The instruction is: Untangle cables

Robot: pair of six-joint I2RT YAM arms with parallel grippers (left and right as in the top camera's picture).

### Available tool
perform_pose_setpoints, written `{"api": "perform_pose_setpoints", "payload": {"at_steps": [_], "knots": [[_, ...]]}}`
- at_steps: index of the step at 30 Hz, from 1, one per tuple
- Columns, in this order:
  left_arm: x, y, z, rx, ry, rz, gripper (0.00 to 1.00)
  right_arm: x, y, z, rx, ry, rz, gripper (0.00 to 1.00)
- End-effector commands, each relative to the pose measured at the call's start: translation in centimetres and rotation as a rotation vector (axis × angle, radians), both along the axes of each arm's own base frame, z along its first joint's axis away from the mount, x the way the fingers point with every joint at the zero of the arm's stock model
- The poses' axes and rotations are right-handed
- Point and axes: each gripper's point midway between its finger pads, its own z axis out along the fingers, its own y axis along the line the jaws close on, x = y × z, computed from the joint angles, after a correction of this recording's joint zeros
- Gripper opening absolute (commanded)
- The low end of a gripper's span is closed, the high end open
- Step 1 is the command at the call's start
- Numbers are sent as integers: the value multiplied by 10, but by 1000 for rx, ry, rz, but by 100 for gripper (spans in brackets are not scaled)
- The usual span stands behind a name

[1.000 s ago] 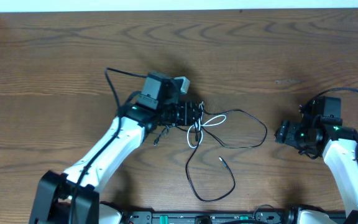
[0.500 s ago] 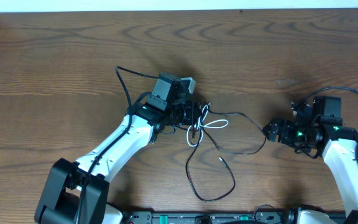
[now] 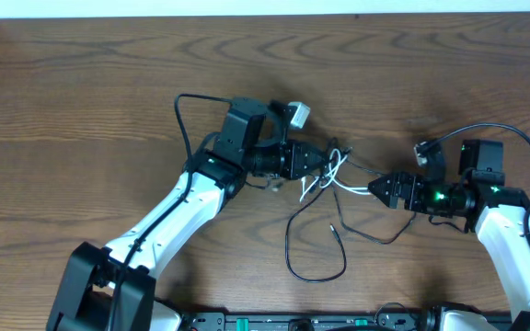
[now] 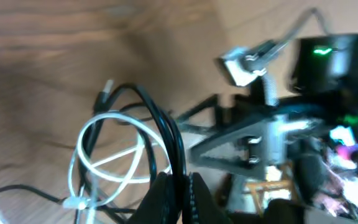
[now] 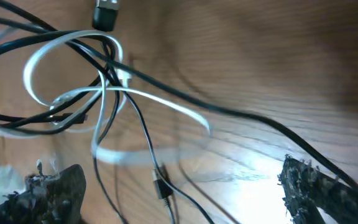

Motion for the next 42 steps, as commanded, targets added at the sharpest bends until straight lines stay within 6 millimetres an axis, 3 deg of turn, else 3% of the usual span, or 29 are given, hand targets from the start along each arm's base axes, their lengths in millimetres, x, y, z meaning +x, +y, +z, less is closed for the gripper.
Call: {"api": "perform_pose_setpoints", "payload": {"at_steps": [1, 3, 7, 10, 17, 22, 24, 26, 31, 34, 38, 42], "knots": [[-16, -10, 39, -134, 14, -99, 8, -4, 17, 6, 42, -36, 86, 96], [-19, -14, 60, -214, -8, -143, 8, -6, 23, 4, 17, -36, 112, 96], [-24, -17, 81, -285, -26, -195, 8, -6, 29, 2, -8, -50, 140, 96], [-33, -18, 83, -296, -12, -241, 8, 4, 33, 7, -12, -108, 152, 89], [-37, -17, 80, -295, 2, -254, 7, 27, 37, 20, 13, -187, 98, 86], [-36, -16, 75, -281, 25, -244, 8, 51, 5, 9, -89, -108, -194, 84], [-34, -16, 74, -277, 20, -231, 8, 50, 2, 7, -85, -72, -236, 85], [-28, -17, 72, -266, 11, -197, 8, 42, 15, 7, -40, -44, -191, 87], [-5, -15, 63, -220, -8, -64, 8, 0, 54, 7, 14, -46, 124, 87], [4, -14, 61, -204, -12, -9, 8, -16, 61, 1, -26, -62, 248, 88], [6, -13, 60, -206, 30, 21, 8, -19, 69, 2, -48, -126, 334, 88], [8, -14, 66, -240, 115, 50, 8, -3, 67, 0, -140, -202, 328, 88]]}}
